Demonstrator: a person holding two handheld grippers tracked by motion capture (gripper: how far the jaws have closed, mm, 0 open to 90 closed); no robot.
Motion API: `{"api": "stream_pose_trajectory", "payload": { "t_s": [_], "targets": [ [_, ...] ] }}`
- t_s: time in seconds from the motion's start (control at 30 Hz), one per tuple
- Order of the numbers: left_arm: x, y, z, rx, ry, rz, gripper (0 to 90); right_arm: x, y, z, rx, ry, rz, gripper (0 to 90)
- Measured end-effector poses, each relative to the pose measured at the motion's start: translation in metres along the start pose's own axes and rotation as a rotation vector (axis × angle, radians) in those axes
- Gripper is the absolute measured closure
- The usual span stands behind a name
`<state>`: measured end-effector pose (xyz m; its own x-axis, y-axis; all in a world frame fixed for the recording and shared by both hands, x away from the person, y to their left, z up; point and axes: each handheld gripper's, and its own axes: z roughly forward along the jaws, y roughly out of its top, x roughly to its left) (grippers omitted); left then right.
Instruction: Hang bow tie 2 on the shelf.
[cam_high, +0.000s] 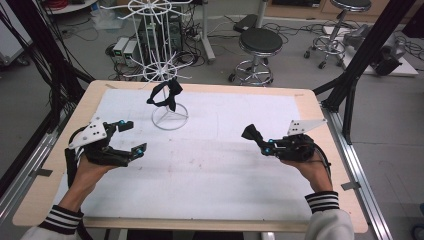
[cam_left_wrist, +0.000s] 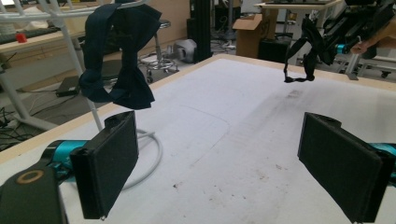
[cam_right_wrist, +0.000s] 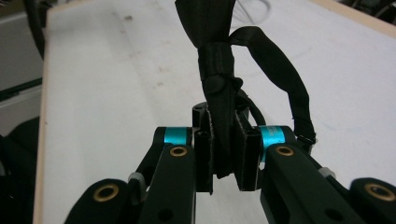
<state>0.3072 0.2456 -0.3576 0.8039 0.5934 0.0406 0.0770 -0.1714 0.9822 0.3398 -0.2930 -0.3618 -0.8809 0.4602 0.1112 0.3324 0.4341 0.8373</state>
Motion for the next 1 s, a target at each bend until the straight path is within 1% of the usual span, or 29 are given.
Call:
{"api": "stream_pose_trajectory", "payload": {
  "t_s": [0.07, 0.1, 0.17, 0.23, 0.3, 0.37, 0.57, 0.6, 0.67, 0.7, 0.73, 0.77, 1.0],
  "targets": [
    [-0.001, 0.002, 0.001, -0.001, -0.007, 0.000, 12.8, 0.002, 0.004, 0.003, -0.020, 0.019, -0.014, 81.5],
    [-0.001, 0.003, 0.002, 0.000, -0.012, -0.001, 12.8, 0.004, 0.007, 0.004, -0.021, 0.031, -0.014, 81.5],
    [-0.002, 0.005, 0.002, -0.005, -0.025, -0.007, 12.8, 0.006, 0.012, 0.007, -0.042, 0.041, -0.029, 81.5],
    [-0.003, 0.008, 0.003, -0.010, -0.036, -0.002, 12.8, 0.008, 0.016, 0.010, -0.048, 0.055, -0.034, 81.5],
    [-0.004, 0.010, 0.004, -0.012, -0.043, 0.000, 12.8, 0.010, 0.021, 0.013, -0.057, 0.061, -0.043, 81.5],
    [-0.005, 0.012, 0.005, -0.015, -0.050, -0.006, 12.8, 0.012, 0.026, 0.016, -0.063, 0.071, -0.058, 81.4],
    [-0.007, 0.015, 0.008, -0.010, -0.071, -0.004, 12.8, 0.018, 0.038, 0.025, -0.084, 0.102, -0.072, 81.4],
    [-0.007, 0.016, 0.009, -0.011, -0.074, -0.001, 12.8, 0.019, 0.040, 0.027, -0.090, 0.098, -0.084, 81.4],
    [-0.009, 0.017, 0.010, -0.013, -0.086, -0.002, 12.8, 0.021, 0.044, 0.031, -0.089, 0.120, -0.096, 81.4],
    [-0.009, 0.018, 0.011, -0.012, -0.086, -0.001, 12.8, 0.024, 0.046, 0.033, -0.087, 0.120, -0.114, 81.4],
    [-0.010, 0.019, 0.012, -0.013, -0.091, 0.000, 12.8, 0.025, 0.048, 0.035, -0.089, 0.130, -0.124, 81.4],
    [-0.010, 0.020, 0.013, -0.015, -0.095, 0.004, 12.8, 0.026, 0.049, 0.037, -0.090, 0.134, -0.129, 81.4],
    [-0.012, 0.023, 0.021, -0.003, -0.119, 0.000, 12.8, 0.034, 0.058, 0.049, -0.090, 0.159, -0.152, 81.4]
  ]
}}
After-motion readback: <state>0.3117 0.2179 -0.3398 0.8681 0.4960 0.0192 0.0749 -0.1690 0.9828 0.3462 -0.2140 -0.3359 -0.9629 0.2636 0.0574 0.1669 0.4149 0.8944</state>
